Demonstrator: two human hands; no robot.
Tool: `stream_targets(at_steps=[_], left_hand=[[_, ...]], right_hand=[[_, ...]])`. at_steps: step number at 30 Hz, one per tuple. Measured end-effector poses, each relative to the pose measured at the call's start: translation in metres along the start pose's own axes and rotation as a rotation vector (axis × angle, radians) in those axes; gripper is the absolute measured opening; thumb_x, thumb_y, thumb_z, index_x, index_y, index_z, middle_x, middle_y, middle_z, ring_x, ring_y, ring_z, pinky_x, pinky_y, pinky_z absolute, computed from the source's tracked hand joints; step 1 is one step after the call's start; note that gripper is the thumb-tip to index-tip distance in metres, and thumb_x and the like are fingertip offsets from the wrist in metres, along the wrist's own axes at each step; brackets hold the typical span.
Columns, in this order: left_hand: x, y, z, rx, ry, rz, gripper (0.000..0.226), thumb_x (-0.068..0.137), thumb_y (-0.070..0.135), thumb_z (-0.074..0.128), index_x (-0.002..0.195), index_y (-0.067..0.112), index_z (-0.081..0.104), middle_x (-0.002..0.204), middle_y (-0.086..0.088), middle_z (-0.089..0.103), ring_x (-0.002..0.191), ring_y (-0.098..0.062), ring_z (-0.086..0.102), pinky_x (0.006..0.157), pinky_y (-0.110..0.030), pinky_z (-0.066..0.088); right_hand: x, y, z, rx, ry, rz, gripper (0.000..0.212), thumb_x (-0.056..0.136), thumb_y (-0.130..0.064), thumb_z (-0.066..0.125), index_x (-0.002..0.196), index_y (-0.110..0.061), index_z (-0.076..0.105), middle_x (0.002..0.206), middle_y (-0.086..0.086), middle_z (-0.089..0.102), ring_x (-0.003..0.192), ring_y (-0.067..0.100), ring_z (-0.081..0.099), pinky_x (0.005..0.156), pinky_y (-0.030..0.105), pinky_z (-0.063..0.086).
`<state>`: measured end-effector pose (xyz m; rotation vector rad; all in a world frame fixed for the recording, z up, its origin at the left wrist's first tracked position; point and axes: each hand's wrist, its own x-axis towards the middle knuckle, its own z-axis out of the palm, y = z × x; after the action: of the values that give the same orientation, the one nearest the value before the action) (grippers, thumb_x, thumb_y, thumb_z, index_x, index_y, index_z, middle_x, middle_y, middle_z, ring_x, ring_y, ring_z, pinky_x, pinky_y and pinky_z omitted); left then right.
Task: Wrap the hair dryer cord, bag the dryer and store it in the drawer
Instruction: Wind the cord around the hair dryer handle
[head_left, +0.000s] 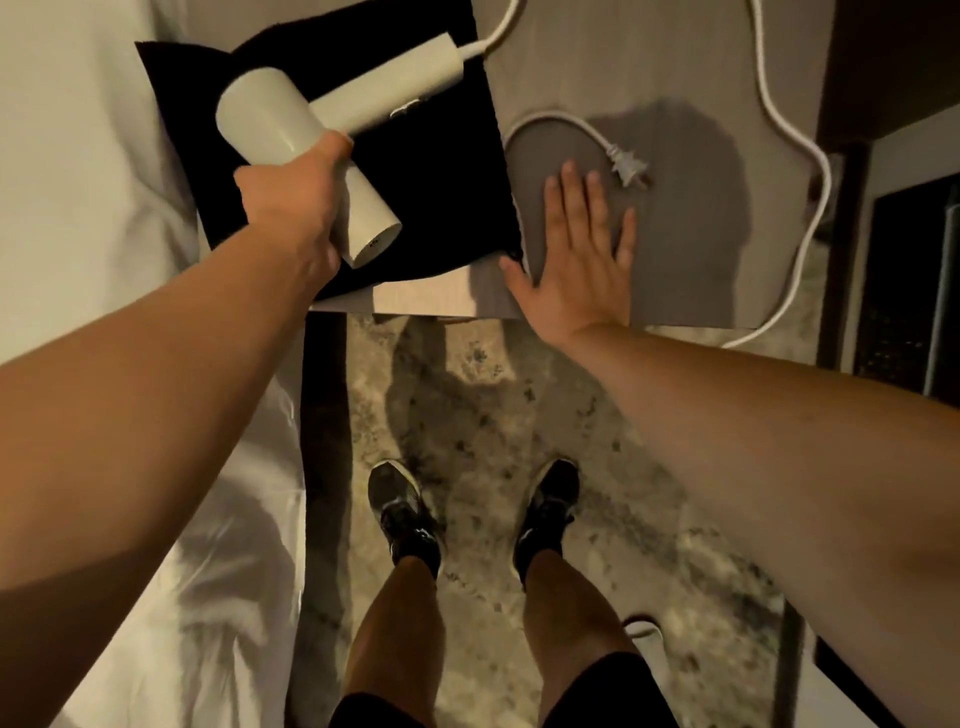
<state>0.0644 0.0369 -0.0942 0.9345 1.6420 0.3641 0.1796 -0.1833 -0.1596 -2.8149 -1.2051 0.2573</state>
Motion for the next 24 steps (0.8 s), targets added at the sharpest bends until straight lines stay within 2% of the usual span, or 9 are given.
stream_targets(at_steps=[4, 8, 11, 13, 14, 16, 19, 22, 24], left_hand=[[-0.004, 0.008, -0.009, -0.05, -0.036, -0.036, 0.064, 0.069, 0.027, 0.084, 0.113, 0.017, 0.039, 0.106, -0.008, 0.063, 0.085, -0.022, 0.071, 0.052, -0.04, 0.062], [-0.016, 0.005, -0.023, -0.092, -0.058, -0.053, 0.075, 0.062, 0.025, 0.085, 0.125, 0.009, 0.047, 0.112, -0.013, 0.069, 0.085, -0.027, 0.075, 0.059, -0.047, 0.061], [-0.041, 0.01, -0.038, -0.169, -0.117, -0.12, 0.077, 0.058, 0.025, 0.085, 0.128, 0.012, 0.055, 0.112, -0.014, 0.073, 0.081, -0.03, 0.076, 0.064, -0.059, 0.059], [-0.065, 0.019, -0.047, -0.177, -0.159, -0.121, 0.078, 0.06, 0.027, 0.084, 0.131, 0.013, 0.055, 0.114, -0.014, 0.071, 0.08, -0.029, 0.073, 0.063, -0.054, 0.059], [-0.08, 0.025, -0.052, -0.182, -0.169, -0.11, 0.078, 0.062, 0.027, 0.084, 0.133, 0.012, 0.055, 0.115, -0.015, 0.069, 0.079, -0.029, 0.07, 0.061, -0.05, 0.059], [-0.113, 0.041, -0.063, -0.196, -0.151, -0.059, 0.074, 0.065, 0.025, 0.084, 0.131, 0.009, 0.054, 0.112, -0.016, 0.069, 0.076, -0.027, 0.068, 0.056, -0.043, 0.058], [-0.166, 0.068, -0.084, -0.176, -0.17, 0.027, 0.072, 0.064, 0.024, 0.086, 0.126, 0.005, 0.056, 0.103, -0.016, 0.068, 0.073, -0.028, 0.069, 0.054, -0.042, 0.058], [-0.215, 0.094, -0.109, -0.112, -0.204, 0.102, 0.081, 0.058, 0.03, 0.088, 0.128, 0.006, 0.055, 0.115, -0.021, 0.068, 0.092, -0.037, 0.071, 0.062, -0.052, 0.062], [-0.248, 0.108, -0.125, -0.039, -0.213, 0.164, 0.085, 0.055, 0.036, 0.088, 0.128, 0.01, 0.053, 0.117, -0.02, 0.066, 0.098, -0.039, 0.069, 0.068, -0.056, 0.062]], right_hand=[[0.0, 0.002, 0.0, 0.002, -0.013, -0.001, 0.086, 0.09, -0.069, 0.028, 0.157, -0.017, 0.013, 0.167, 0.001, 0.008, 0.153, 0.023, 0.004, 0.119, 0.058, 0.008], [0.002, 0.003, 0.004, 0.003, -0.022, -0.004, 0.087, 0.089, -0.07, 0.027, 0.157, -0.018, 0.011, 0.167, 0.001, 0.007, 0.153, 0.023, 0.002, 0.119, 0.057, 0.004], [0.007, 0.009, -0.003, 0.062, -0.193, -0.033, 0.093, 0.087, -0.074, 0.026, 0.157, -0.021, -0.004, 0.167, -0.002, -0.01, 0.151, 0.019, -0.013, 0.119, 0.056, -0.005], [0.014, 0.018, -0.021, 0.116, -0.353, -0.053, 0.099, 0.084, -0.074, 0.036, 0.156, -0.022, -0.007, 0.165, -0.005, -0.016, 0.151, 0.017, -0.016, 0.12, 0.054, -0.003], [0.018, 0.021, -0.035, 0.164, -0.432, -0.049, 0.102, 0.083, -0.073, 0.044, 0.157, -0.021, -0.002, 0.166, -0.004, -0.013, 0.152, 0.018, -0.011, 0.121, 0.052, 0.003], [0.019, 0.021, -0.072, 0.326, -0.529, -0.001, 0.103, 0.08, -0.065, 0.061, 0.157, -0.016, 0.013, 0.167, 0.004, 0.008, 0.152, 0.024, 0.011, 0.12, 0.046, 0.018], [0.001, 0.017, -0.137, 0.517, -0.357, 0.106, 0.088, 0.081, -0.041, 0.073, 0.153, -0.018, 0.029, 0.159, 0.005, 0.033, 0.143, 0.025, 0.034, 0.112, 0.036, 0.034], [-0.025, 0.009, -0.21, 0.712, -0.117, 0.217, 0.07, 0.085, -0.031, 0.069, 0.147, -0.032, 0.037, 0.149, -0.002, 0.045, 0.129, 0.02, 0.05, 0.104, 0.038, 0.044], [-0.042, 0.005, -0.257, 0.799, 0.061, 0.203, 0.066, 0.085, -0.023, 0.071, 0.142, -0.035, 0.039, 0.14, -0.007, 0.048, 0.117, 0.014, 0.056, 0.094, 0.037, 0.051]])
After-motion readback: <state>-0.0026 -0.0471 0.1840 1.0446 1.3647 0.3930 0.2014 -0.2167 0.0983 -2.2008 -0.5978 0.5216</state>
